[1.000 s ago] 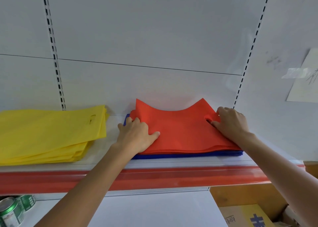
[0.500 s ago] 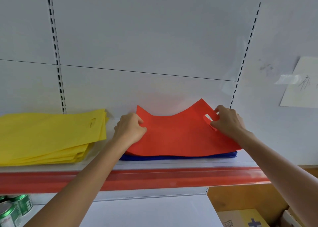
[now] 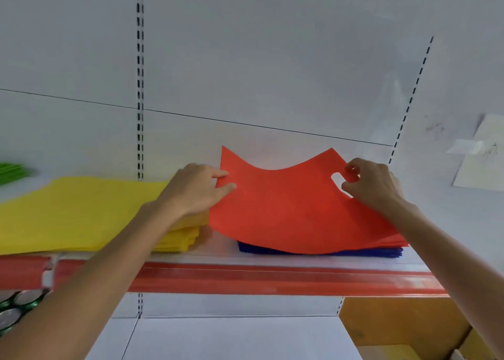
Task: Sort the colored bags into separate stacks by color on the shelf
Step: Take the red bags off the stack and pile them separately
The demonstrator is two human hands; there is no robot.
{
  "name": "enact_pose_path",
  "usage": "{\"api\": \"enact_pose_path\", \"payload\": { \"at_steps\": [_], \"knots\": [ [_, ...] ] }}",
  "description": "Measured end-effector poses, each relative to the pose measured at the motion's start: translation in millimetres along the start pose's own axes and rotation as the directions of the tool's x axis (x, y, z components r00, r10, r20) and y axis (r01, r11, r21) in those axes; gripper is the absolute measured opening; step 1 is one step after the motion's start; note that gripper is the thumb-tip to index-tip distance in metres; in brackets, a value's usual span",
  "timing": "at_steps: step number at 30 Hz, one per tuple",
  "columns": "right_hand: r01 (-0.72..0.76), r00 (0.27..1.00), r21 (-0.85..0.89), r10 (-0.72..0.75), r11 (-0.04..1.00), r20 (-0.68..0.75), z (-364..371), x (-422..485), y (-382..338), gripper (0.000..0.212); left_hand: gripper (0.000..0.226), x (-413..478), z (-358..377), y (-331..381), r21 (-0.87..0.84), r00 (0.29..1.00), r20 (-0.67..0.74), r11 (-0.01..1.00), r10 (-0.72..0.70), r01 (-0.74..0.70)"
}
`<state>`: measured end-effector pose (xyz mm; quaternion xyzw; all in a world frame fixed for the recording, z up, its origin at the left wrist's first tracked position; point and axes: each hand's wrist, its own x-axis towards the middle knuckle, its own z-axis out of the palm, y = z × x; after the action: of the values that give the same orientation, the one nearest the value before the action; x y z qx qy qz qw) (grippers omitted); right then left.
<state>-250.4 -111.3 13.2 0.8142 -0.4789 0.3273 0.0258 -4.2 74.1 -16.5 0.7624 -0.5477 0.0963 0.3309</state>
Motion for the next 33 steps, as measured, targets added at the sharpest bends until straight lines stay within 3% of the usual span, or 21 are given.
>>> {"api": "enact_pose_path", "payload": {
  "at_steps": [13,20,26,33],
  "knots": [
    [0.030,0.999,0.137,-0.033,0.990,0.016,52,-88,-261,0.037,0.045,-94,-183,-224,0.194,0.999,-0.042,0.981,-0.006,0.014],
    [0.068,0.997,0.142,-0.071,0.987,0.011,72,-126,-370,0.036,0.036,-121,-255,-307,0.117,0.998,-0.056,0.993,-0.017,0.023],
    [0.162,0.987,0.117,-0.158,0.980,-0.040,79,-131,-446,0.033,0.026,-141,-287,-371,0.057,0.979,-0.194,0.996,-0.057,0.070],
    [0.205,0.978,0.092,-0.207,0.974,0.013,111,-150,-548,0.033,0.021,-169,-340,-460,0.041,0.970,-0.210,0.990,-0.120,0.131]
  ]
}}
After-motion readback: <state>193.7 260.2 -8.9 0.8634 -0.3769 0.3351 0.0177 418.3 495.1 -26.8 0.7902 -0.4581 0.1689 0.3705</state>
